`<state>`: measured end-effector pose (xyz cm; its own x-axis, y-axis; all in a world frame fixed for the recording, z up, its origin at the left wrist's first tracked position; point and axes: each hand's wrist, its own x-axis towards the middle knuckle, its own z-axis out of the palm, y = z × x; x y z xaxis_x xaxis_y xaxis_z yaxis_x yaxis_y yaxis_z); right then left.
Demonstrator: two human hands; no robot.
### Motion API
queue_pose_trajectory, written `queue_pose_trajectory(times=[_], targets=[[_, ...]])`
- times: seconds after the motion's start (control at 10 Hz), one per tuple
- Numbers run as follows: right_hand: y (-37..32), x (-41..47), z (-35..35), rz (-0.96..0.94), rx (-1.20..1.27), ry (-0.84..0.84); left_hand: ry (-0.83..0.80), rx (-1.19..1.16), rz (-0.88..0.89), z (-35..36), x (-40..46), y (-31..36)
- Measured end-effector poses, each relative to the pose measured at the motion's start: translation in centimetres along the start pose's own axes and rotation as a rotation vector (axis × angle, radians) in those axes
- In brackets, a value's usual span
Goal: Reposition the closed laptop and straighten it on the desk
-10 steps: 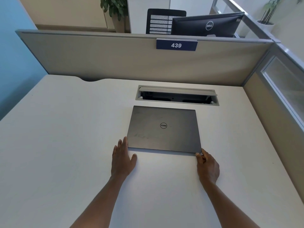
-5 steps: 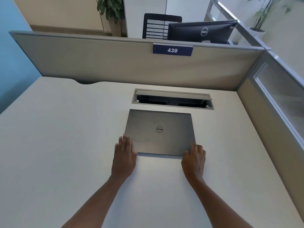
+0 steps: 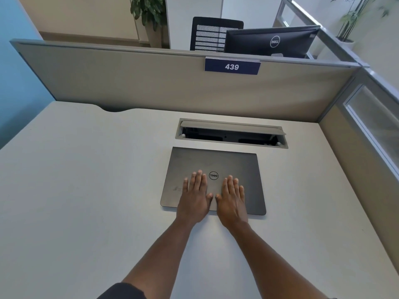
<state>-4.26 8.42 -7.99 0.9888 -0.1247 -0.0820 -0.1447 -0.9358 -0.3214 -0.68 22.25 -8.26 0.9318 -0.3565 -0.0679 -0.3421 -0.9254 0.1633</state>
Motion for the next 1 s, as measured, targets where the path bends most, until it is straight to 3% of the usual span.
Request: queue_pose_trajectory(times=[0.3,0.8,1.0], targets=[[0.0,-0.3,1.0,0.02,-0.073,0.048,0.052,0.009,-0.013,0.5,-0.3,0.1],[-0.2,-0.4,0.8,0.018,-0.057,0.014,-0.021,0.004,-0.024,-0.2,-0.4,0.4],[-1.1,0.7,-2.4,-0.007,-0.016,0.113,0.071,-0.026,-0.019,-4.0,0.7,0.6]])
